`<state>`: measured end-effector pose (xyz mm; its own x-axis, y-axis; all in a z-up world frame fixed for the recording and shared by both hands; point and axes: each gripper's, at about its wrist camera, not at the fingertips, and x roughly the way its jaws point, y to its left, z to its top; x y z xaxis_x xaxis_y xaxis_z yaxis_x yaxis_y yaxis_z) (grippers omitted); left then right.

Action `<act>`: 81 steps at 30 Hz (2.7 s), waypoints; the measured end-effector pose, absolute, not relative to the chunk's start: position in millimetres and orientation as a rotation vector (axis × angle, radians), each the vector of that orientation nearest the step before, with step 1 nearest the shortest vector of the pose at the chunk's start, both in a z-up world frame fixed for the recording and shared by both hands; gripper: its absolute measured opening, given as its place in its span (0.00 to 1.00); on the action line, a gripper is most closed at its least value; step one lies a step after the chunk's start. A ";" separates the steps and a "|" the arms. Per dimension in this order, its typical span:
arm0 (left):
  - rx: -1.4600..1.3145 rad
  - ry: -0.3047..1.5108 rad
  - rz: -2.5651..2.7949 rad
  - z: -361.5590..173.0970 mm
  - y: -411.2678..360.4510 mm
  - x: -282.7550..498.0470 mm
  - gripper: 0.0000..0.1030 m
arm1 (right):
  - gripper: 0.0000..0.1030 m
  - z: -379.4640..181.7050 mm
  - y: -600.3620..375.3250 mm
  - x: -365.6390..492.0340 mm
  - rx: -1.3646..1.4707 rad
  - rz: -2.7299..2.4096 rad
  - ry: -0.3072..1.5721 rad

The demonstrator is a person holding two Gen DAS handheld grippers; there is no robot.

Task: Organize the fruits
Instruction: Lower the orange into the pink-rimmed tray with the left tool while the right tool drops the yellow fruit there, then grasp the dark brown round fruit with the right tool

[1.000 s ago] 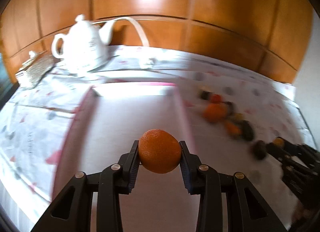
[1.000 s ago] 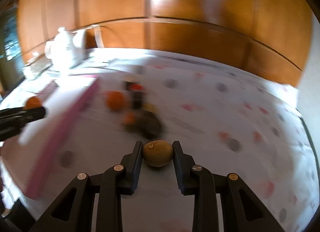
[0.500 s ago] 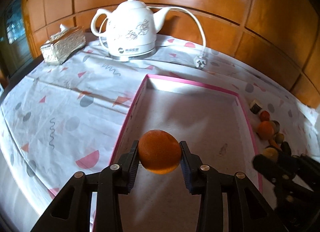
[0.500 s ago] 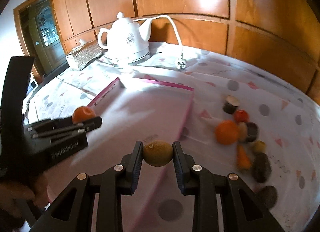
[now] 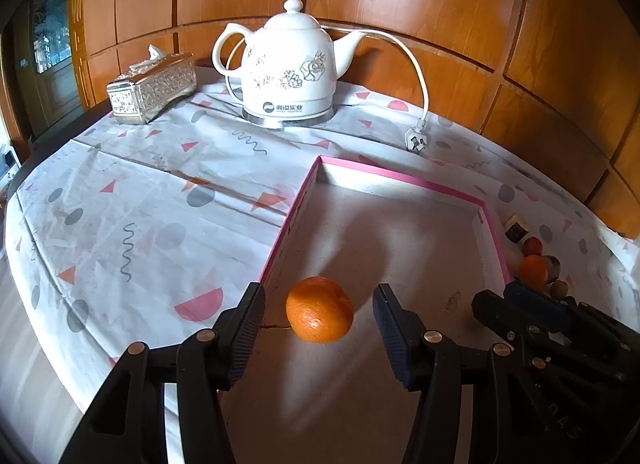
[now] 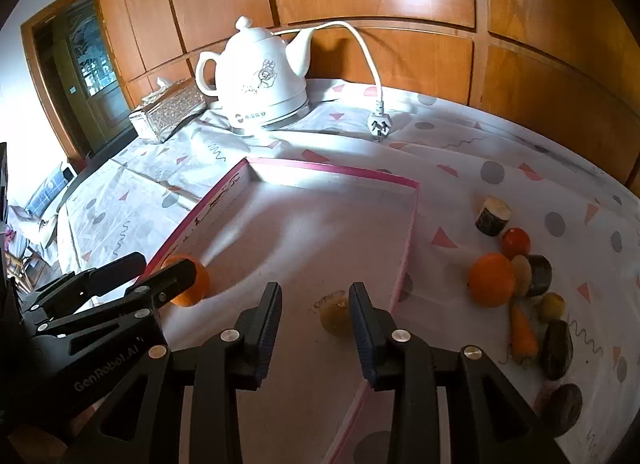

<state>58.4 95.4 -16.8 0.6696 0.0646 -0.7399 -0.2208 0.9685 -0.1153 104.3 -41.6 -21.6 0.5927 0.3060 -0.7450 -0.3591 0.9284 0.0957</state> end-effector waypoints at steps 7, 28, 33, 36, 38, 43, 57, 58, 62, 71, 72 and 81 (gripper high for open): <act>-0.202 0.811 0.162 -13.4 88.9 48.5 0.56 | 0.35 -16.7 -58.4 92.1 -0.016 0.344 0.836; -0.108 0.789 0.038 -8.1 32.0 28.4 0.66 | 0.35 -6.9 -134.3 48.4 0.071 0.156 0.747; -0.081 0.787 -0.012 -7.5 14.1 25.7 0.66 | 0.35 -15.6 -181.5 39.4 0.118 0.031 0.773; -0.065 0.785 -0.045 -7.2 3.1 22.7 0.66 | 0.35 -22.9 -202.6 36.6 0.153 -0.020 0.794; -0.060 0.785 -0.074 -7.1 -3.6 21.1 0.66 | 0.35 -26.5 -212.2 36.0 0.162 -0.045 0.802; -0.034 0.777 -0.132 -5.1 -19.7 15.9 0.66 | 0.35 -33.0 -226.8 35.8 0.172 -0.060 0.815; -0.024 0.803 -0.237 -7.0 -44.3 17.0 0.66 | 0.61 -50.9 -230.0 55.9 0.176 -0.002 0.855; -0.027 0.806 -0.241 -7.0 -45.4 18.1 0.66 | 0.60 -52.5 -228.9 58.4 0.169 0.004 0.867; -0.032 0.815 -0.260 -5.5 -51.9 23.3 0.66 | 0.47 -58.6 -224.4 64.4 0.101 0.010 0.902; -0.034 0.877 -0.297 -13.9 -75.2 42.7 0.49 | 0.45 -61.0 -246.3 55.2 0.054 -0.081 0.858; -0.039 0.887 -0.301 -15.5 -77.9 45.1 0.48 | 0.45 -61.4 -248.0 55.3 0.043 -0.100 0.854; -0.069 0.941 -0.271 -26.7 -99.9 78.3 0.41 | 0.45 -63.1 -267.9 50.8 0.089 -0.158 0.814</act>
